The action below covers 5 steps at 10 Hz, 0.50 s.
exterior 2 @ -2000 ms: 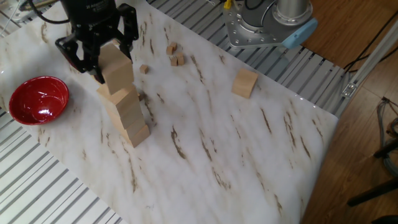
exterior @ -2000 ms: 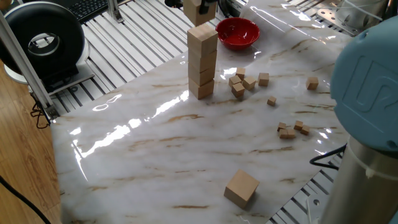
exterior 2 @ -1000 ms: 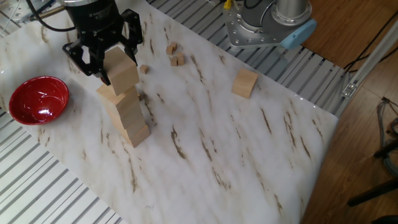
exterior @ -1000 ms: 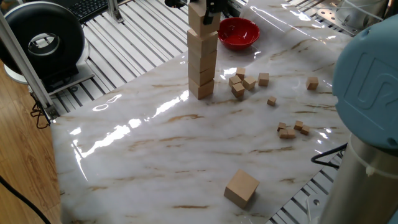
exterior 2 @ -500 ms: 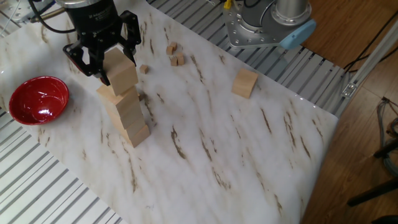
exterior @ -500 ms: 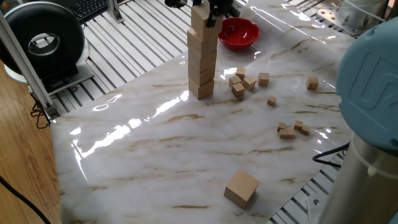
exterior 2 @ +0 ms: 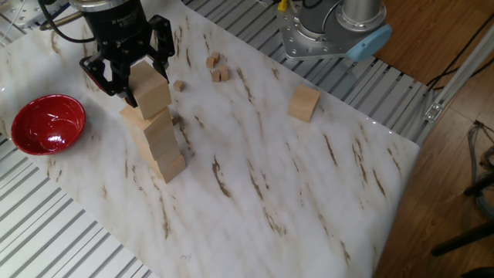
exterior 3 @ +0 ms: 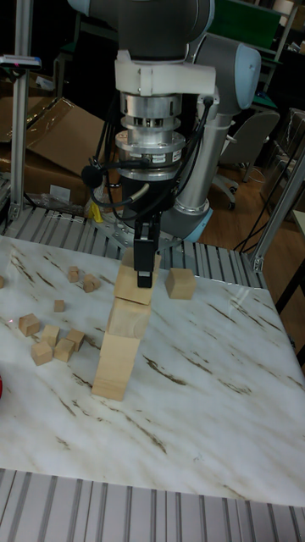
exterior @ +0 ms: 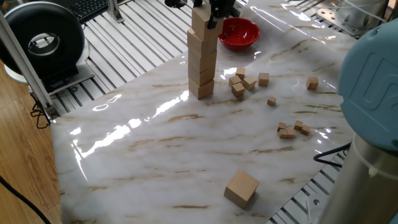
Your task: Stack the blocks in a vertical line of five
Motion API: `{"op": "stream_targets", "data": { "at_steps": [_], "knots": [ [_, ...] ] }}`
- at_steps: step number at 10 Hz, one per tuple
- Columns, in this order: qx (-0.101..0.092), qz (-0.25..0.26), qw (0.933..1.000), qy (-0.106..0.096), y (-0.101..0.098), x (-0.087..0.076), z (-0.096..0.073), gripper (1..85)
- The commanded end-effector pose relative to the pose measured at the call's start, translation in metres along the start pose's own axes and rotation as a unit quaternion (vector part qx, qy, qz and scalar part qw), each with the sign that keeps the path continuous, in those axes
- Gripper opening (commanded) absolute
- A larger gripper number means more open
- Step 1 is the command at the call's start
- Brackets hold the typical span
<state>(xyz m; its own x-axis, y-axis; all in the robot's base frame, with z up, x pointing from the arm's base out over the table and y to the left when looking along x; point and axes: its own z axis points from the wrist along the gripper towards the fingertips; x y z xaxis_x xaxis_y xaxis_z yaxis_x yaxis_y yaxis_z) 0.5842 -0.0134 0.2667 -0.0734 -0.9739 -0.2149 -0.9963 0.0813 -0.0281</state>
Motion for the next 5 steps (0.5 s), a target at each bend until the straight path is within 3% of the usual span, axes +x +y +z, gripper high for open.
{"op": "stream_targets", "data": {
  "at_steps": [1,5],
  "knots": [
    [0.001,-0.007,1.0000,-0.004,-0.0003,-0.0012,0.0012,45.0],
    [0.005,-0.013,0.9999,-0.008,-0.0024,-0.0046,0.0028,45.7]
  ]
}}
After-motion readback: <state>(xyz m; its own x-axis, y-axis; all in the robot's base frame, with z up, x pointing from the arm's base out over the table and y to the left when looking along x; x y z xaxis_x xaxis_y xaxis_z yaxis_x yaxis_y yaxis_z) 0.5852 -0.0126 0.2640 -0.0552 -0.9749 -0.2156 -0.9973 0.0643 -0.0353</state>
